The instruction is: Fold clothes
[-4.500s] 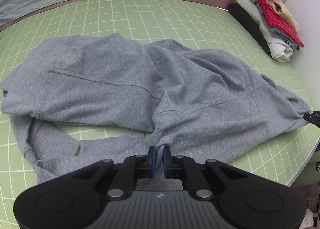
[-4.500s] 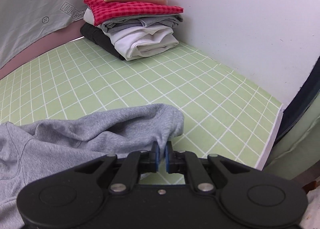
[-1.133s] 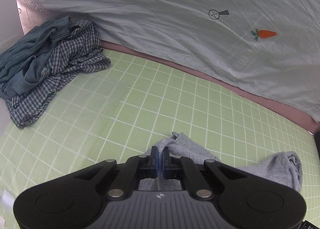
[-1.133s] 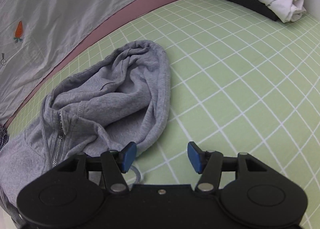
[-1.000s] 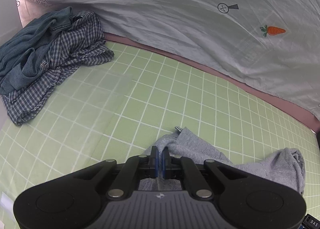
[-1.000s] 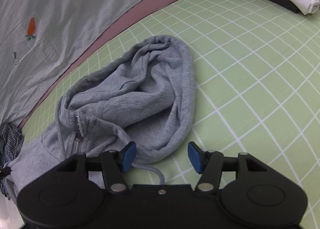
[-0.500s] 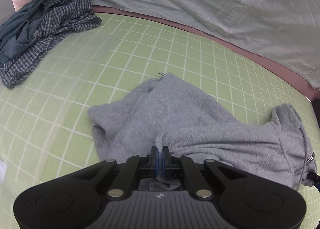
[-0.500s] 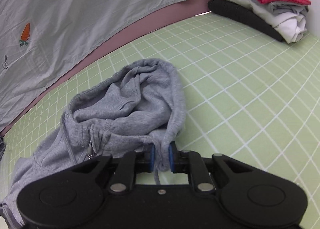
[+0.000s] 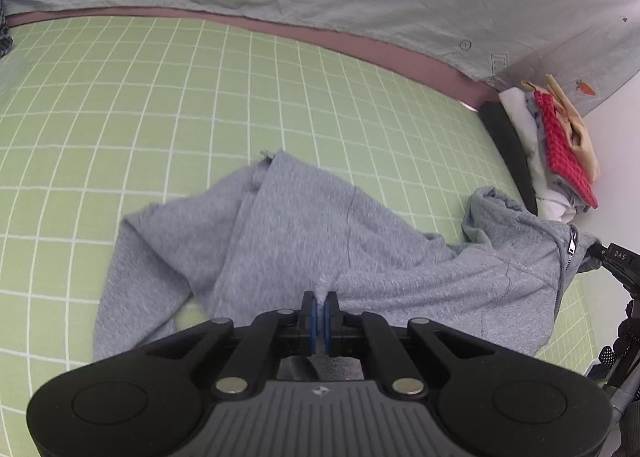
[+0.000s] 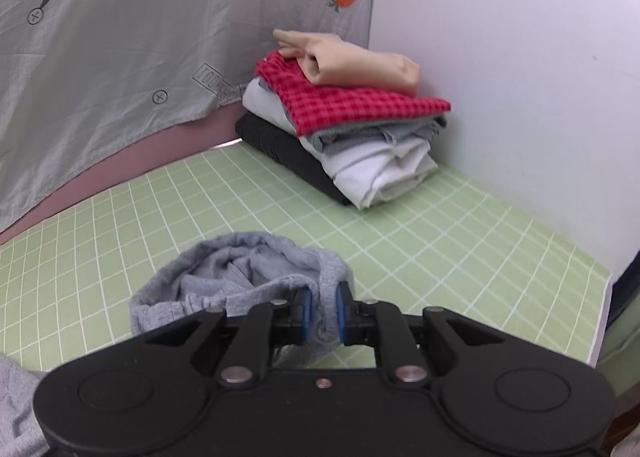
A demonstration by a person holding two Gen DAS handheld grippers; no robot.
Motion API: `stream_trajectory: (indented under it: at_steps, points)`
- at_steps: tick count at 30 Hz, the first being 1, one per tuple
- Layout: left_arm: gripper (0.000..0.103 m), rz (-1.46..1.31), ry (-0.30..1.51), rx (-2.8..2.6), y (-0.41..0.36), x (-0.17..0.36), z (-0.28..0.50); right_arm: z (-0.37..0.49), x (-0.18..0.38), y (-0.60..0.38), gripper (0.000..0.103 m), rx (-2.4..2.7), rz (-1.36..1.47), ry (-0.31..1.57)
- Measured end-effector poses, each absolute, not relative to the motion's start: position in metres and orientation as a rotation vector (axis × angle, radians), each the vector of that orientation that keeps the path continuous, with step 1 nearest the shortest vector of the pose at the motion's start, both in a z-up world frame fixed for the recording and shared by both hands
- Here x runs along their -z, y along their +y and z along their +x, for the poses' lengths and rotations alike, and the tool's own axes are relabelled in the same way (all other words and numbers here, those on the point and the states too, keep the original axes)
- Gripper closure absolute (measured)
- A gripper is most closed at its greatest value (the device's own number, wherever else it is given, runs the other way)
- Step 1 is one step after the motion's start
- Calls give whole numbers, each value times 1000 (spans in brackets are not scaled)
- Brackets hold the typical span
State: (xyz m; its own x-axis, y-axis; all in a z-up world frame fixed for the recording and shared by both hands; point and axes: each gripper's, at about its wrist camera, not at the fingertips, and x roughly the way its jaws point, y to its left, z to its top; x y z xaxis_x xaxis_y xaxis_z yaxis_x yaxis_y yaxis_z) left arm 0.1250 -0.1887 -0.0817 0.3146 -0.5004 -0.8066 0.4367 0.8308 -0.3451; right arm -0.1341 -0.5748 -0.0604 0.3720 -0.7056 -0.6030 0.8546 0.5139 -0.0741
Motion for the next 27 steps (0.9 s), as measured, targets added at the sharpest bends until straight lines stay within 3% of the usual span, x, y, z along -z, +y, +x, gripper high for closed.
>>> stream_trajectory:
  at_steps: [10, 12, 14, 15, 17, 22, 27]
  points:
    - [98, -125, 856, 373, -136, 29, 227, 34, -30, -526, 89, 630, 131, 337]
    - [97, -92, 855, 245, -115, 35, 249, 76, -34, -509, 77, 502, 160, 354]
    - [93, -54, 870, 145, -97, 45, 260, 105, -28, -490, 56, 441, 163, 393]
    - [92, -51, 883, 113, -87, 51, 259, 114, -22, -479, 56, 426, 150, 410]
    - [76, -62, 917, 65, -65, 63, 254, 122, -5, -459, 54, 423, 102, 466]
    - [64, -143, 1069, 112, -47, 100, 214, 103, 64, -431, 54, 407, 148, 678]
    - [41, -87, 1138, 181, -79, 123, 178, 67, 111, -426, 55, 445, 319, 798]
